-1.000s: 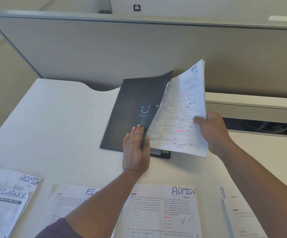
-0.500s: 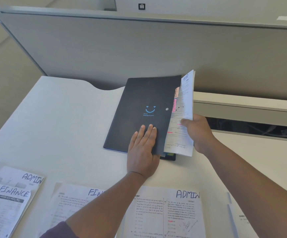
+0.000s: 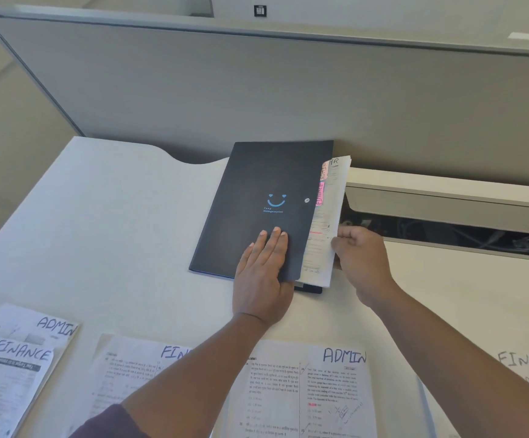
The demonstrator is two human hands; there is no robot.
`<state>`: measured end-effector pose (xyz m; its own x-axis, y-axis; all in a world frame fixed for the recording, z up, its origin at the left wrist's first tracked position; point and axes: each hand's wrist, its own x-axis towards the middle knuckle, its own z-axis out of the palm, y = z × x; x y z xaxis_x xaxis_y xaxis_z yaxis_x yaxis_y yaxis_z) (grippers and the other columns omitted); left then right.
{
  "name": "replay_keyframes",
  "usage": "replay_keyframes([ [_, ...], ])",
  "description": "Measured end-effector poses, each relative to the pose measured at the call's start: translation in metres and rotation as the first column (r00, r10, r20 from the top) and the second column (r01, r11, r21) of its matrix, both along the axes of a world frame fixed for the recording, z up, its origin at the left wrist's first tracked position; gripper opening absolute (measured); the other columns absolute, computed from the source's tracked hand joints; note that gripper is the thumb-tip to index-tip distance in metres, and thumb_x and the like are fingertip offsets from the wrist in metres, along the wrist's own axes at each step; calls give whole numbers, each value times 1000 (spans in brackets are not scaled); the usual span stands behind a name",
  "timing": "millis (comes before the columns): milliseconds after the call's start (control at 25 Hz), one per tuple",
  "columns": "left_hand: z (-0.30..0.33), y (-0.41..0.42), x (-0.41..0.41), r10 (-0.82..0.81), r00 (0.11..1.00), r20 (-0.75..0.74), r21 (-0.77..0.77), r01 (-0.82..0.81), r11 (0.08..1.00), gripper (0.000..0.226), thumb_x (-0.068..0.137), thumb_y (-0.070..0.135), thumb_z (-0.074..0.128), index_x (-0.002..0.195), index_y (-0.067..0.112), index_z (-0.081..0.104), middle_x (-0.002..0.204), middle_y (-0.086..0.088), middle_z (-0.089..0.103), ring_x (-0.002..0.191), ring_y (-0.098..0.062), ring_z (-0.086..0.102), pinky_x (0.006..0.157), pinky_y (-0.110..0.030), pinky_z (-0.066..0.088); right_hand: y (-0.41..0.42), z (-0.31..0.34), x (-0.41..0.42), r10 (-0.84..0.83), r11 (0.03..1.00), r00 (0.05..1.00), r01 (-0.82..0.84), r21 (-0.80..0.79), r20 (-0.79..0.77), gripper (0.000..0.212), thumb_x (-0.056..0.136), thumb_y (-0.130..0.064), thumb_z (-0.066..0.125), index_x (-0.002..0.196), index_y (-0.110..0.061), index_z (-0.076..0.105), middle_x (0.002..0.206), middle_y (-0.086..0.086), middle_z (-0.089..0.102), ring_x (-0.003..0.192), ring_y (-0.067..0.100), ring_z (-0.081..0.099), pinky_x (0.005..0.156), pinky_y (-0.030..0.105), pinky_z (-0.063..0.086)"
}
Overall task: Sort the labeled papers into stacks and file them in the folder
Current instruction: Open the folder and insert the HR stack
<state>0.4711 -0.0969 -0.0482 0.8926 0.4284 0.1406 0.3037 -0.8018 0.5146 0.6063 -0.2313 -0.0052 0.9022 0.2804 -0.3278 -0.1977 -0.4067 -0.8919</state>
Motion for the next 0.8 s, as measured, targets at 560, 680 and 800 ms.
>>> replay_keyframes([
  [560, -6, 0, 3, 35, 999, 0, -59, -35, 998, 60, 105, 50, 30, 157, 24, 46, 163, 9, 42, 155, -18, 32, 126, -25, 13, 44, -14, 9, 186, 982, 983, -186, -8, -8, 16, 104, -21, 58, 102, -32, 69, 104, -8, 76, 91, 19, 75, 79, 43, 65],
  [680, -6, -1, 4, 42, 999, 2, -78, -42, 996, 62, 105, 52, 28, 156, 23, 47, 162, 8, 43, 155, -19, 34, 125, -25, 14, 40, -15, 9, 227, 973, 974, -228, 40, 14, 25, 103, -23, 62, 125, -34, 65, 114, -16, 71, 89, 11, 71, 66, 29, 63],
  [800, -7, -1, 4, 41, 999, 2, -88, -41, 995, 62, 105, 52, 27, 156, 24, 47, 162, 10, 42, 155, -18, 33, 125, -23, 12, 40, -18, 7, 159, 987, 987, -160, 28, 39, 27, 100, -19, 67, 126, -28, 67, 110, -10, 73, 78, 9, 67, 64, 29, 62],
])
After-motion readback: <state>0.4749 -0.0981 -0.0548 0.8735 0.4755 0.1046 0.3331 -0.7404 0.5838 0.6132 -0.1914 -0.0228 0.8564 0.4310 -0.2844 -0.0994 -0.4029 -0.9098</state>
